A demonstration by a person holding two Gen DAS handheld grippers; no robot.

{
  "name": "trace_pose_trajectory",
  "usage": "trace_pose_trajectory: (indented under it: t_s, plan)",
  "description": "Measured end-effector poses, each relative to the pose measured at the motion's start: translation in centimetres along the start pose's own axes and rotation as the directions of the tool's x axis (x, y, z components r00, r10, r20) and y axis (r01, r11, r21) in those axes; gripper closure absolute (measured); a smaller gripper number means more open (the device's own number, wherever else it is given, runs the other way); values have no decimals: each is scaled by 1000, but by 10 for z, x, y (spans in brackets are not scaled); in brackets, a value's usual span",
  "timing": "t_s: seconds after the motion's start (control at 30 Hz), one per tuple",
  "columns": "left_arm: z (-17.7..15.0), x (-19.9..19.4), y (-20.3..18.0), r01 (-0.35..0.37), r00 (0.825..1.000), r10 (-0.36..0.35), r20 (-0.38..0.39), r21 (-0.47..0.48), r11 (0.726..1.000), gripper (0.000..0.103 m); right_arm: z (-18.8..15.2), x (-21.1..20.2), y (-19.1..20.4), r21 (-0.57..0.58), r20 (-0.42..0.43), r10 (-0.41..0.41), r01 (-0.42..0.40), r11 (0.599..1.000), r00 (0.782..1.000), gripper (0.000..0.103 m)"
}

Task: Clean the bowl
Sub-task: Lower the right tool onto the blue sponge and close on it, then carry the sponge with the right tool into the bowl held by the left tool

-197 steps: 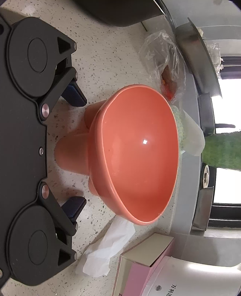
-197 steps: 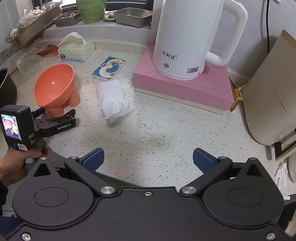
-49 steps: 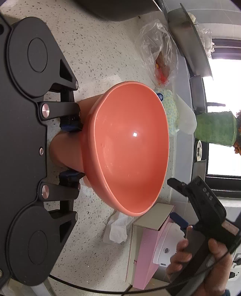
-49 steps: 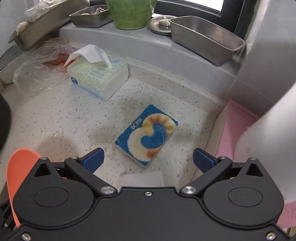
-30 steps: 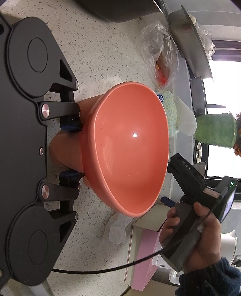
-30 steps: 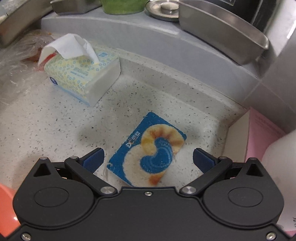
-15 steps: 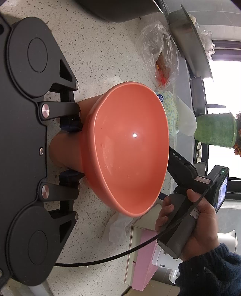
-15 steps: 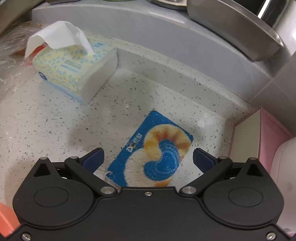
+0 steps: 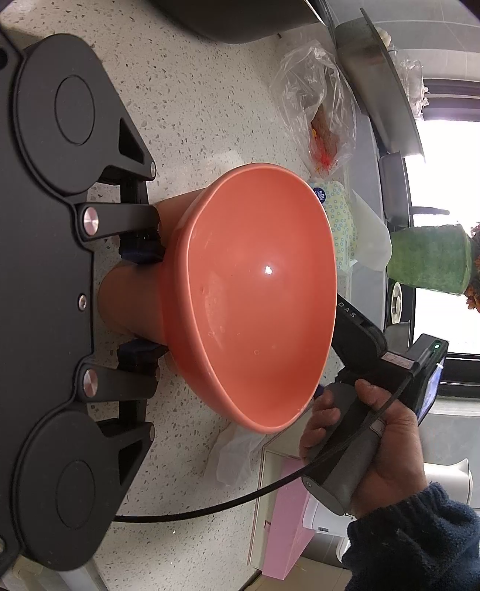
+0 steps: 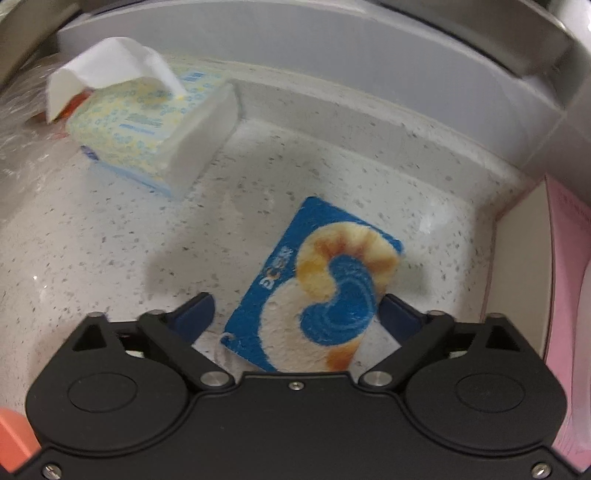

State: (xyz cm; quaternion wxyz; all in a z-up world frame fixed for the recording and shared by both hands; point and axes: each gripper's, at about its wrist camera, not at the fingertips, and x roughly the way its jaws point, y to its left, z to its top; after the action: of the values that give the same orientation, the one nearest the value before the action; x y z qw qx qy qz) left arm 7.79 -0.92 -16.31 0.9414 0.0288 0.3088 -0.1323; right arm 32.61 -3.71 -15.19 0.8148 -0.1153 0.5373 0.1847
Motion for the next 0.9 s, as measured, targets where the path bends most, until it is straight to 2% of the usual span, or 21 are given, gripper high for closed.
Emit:
trace_pose_trajectory:
  t_s: [0.37, 0.9]
  plan:
    - [-1, -1, -2, -5, 1000, 5, 4, 2, 1000, 65, 3, -5, 6, 5, -32, -1, 1, 1000, 999, 21]
    - [-1, -2, -3, -12, 1000, 12, 7, 1, 1000, 65, -4, -65, 9, -138, 50, 58, -51, 989, 997, 21]
